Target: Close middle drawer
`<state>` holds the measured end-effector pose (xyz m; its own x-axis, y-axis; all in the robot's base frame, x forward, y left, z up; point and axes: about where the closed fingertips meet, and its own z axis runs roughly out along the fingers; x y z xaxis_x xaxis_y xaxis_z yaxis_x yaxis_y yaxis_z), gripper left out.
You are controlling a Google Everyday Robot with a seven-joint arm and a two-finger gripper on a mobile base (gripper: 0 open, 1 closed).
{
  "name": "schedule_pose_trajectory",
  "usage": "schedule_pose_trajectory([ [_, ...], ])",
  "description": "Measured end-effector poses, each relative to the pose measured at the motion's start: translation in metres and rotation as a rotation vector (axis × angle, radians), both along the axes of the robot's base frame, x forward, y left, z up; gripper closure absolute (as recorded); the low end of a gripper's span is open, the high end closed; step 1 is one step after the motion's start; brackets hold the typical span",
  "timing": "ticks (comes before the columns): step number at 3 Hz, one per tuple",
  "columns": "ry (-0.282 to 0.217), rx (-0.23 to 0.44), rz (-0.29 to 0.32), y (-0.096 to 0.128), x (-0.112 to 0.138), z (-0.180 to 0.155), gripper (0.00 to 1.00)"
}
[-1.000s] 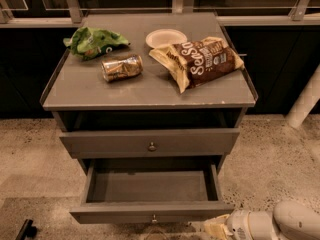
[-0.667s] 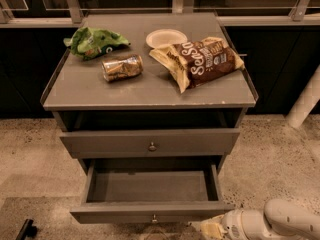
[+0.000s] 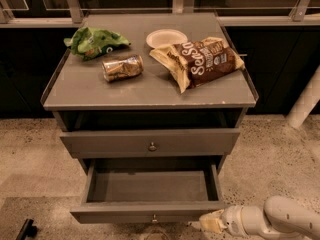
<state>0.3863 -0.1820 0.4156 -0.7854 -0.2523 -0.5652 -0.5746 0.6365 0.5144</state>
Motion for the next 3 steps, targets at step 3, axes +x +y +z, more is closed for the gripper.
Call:
schedule_pose_trajectory([
  [3,-0.09,0.048,-0.044,0.0,0.064,0.002,1.0],
])
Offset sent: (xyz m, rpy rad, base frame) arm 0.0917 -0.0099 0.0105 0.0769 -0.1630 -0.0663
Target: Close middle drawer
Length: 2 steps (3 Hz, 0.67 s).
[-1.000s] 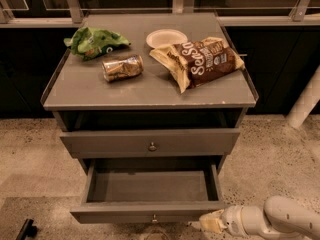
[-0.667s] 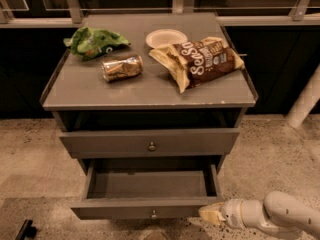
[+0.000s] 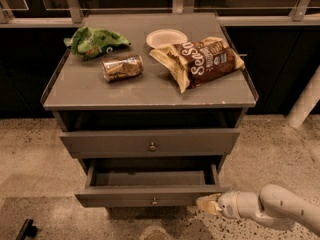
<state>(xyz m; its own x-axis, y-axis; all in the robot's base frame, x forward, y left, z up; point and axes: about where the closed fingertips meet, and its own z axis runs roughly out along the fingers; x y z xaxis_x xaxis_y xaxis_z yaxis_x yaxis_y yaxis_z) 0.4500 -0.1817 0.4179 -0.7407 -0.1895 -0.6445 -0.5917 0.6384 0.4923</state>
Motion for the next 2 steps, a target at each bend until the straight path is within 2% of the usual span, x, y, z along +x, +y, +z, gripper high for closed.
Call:
schedule_pose_trajectory([
  [1,-0.028,0.002,0.053,0.006,0.001,-0.002,1.0],
  [2,-0.128,0.021,0.172,0.024,0.02,0.0,1.0],
])
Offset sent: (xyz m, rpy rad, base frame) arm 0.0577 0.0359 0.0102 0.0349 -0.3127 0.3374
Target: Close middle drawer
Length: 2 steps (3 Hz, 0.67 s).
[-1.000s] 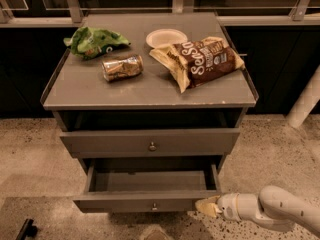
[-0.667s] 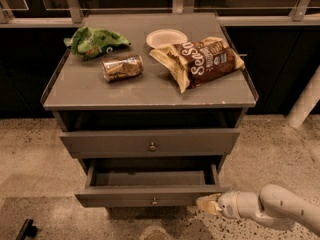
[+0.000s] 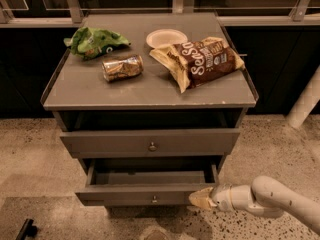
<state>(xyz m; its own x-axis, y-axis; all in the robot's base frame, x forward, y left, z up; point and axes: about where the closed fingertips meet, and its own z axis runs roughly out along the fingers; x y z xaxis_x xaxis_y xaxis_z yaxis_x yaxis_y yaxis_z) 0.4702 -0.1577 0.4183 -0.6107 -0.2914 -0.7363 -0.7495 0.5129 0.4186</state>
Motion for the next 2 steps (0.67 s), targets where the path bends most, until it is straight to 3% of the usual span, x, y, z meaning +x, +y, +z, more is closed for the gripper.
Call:
schedule_pose_trajectory([
  [1,-0.157,0.014,0.027,0.01,0.023,0.014,1.0],
  [2,-0.28,-0.002,-0.036,0.007,0.05,0.025,1.0],
])
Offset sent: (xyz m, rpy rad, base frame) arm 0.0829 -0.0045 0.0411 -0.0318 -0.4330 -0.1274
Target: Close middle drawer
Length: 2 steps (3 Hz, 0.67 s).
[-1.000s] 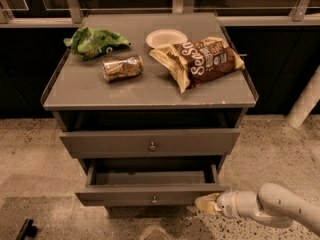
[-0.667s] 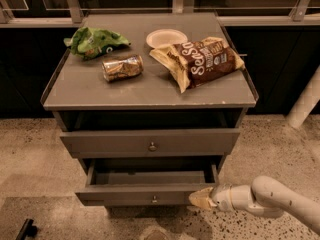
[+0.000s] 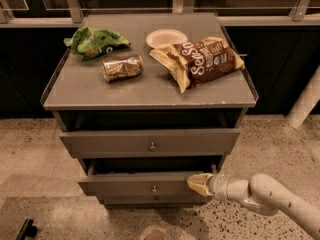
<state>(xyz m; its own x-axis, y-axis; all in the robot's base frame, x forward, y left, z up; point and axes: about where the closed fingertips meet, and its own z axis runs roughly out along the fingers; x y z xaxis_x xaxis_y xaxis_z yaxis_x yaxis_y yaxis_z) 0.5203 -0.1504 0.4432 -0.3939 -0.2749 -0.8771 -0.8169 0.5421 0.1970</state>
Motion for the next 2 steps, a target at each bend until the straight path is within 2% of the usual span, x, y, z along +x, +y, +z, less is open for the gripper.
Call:
schedule_pose_trajectory([
  [1,-0.048,-0.02,-0.051,-0.0027,0.018,0.0008,1.0],
  [2,-0.049,-0.022,-0.055,-0.0029,0.0191,0.0005,1.0],
])
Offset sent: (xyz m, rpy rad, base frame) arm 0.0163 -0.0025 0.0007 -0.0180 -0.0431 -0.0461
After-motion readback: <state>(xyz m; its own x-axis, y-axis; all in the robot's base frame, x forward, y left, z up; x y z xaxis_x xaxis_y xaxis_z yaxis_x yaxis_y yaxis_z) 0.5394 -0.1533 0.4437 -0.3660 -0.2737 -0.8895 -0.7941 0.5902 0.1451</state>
